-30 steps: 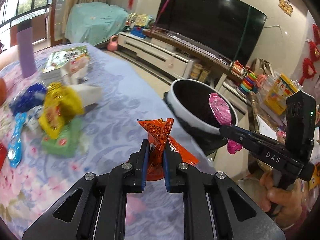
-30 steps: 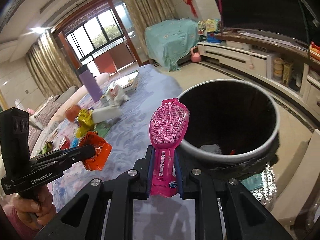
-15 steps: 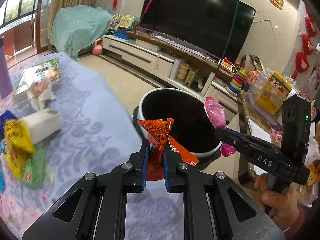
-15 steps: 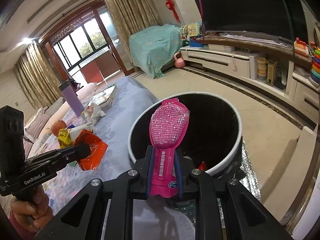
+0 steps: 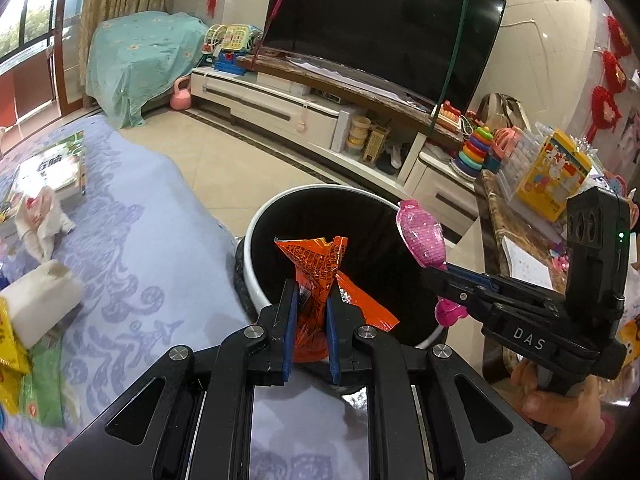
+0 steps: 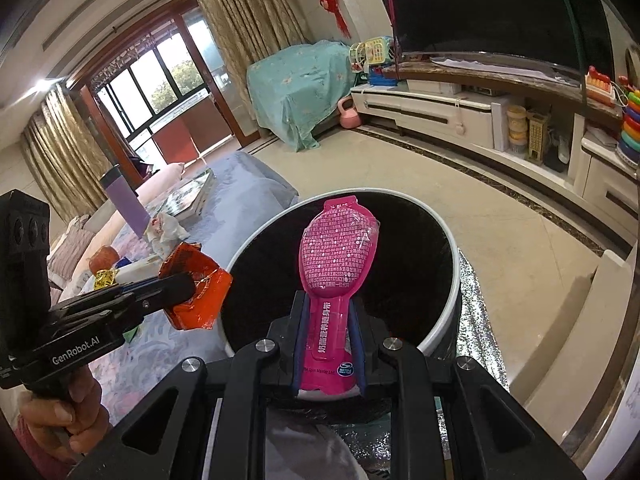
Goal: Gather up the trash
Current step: 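Carry both items over the trash bin and open both tools to drop them, then move both open tools back over the table, then grasp the white milk carton with the left tool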
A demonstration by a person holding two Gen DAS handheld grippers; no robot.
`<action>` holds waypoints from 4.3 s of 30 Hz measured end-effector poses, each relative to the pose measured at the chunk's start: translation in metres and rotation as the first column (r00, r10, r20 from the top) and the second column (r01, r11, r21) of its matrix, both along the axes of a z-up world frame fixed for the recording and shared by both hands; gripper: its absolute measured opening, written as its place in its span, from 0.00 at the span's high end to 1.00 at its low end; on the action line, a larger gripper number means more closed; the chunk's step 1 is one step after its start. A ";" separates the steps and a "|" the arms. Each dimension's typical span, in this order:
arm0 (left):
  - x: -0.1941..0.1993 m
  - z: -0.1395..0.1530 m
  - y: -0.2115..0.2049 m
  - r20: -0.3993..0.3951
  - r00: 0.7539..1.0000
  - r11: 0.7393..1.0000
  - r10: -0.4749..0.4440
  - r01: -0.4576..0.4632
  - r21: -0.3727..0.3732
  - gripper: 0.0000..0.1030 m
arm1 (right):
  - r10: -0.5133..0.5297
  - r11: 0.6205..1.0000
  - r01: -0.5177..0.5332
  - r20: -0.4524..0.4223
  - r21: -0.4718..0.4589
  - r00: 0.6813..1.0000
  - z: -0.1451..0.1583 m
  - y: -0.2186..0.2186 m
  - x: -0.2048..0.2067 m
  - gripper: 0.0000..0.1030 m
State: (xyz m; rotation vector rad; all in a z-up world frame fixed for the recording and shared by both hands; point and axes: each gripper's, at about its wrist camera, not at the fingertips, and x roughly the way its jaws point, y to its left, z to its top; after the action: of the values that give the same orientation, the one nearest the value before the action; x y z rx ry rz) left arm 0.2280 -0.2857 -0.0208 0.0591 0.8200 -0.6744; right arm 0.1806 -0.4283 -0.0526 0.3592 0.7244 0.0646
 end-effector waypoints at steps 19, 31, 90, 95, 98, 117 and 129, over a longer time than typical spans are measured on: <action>0.015 -0.011 -0.019 -0.025 1.000 0.999 -0.001 0.002 0.041 0.48 | -0.040 0.999 0.040 -0.022 0.027 0.999 -0.002 -0.023 0.014 0.57; -0.019 -0.011 0.029 0.000 0.998 0.998 0.057 -0.057 0.028 0.40 | -0.050 0.998 0.049 0.026 0.051 0.998 0.008 -0.006 -0.005 0.12; -0.053 -0.041 0.388 0.049 0.790 0.786 0.611 -0.613 0.082 0.16 | 0.329 0.944 -0.328 -0.019 0.016 0.944 -0.025 0.286 0.040 0.08; -0.030 -0.050 0.393 0.037 0.798 0.790 0.602 -0.601 0.122 0.16 | 0.306 0.952 -0.307 -0.044 -0.017 0.951 -0.029 0.291 0.057 0.09; -0.022 -0.055 0.393 0.044 0.803 0.792 0.595 -0.595 0.141 0.16 | 0.304 0.952 -0.306 -0.058 -0.025 0.951 -0.032 0.292 0.066 0.09; -0.048 -0.051 0.350 0.010 0.865 0.860 0.502 -0.501 0.097 0.51 | 0.385 0.921 -0.387 -0.037 -0.053 0.922 -0.022 0.252 0.021 0.47; -0.079 -0.046 0.277 -0.034 0.929 0.929 0.368 -0.366 0.048 0.51 | 0.328 0.944 -0.329 -0.066 -0.004 0.942 -0.021 0.192 -0.014 0.43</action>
State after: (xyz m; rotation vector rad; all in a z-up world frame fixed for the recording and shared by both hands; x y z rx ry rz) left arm 0.1487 -0.0092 -0.0672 -0.0712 0.8573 -0.3050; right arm 0.1664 -0.2361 -0.0740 0.2237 0.8440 0.3650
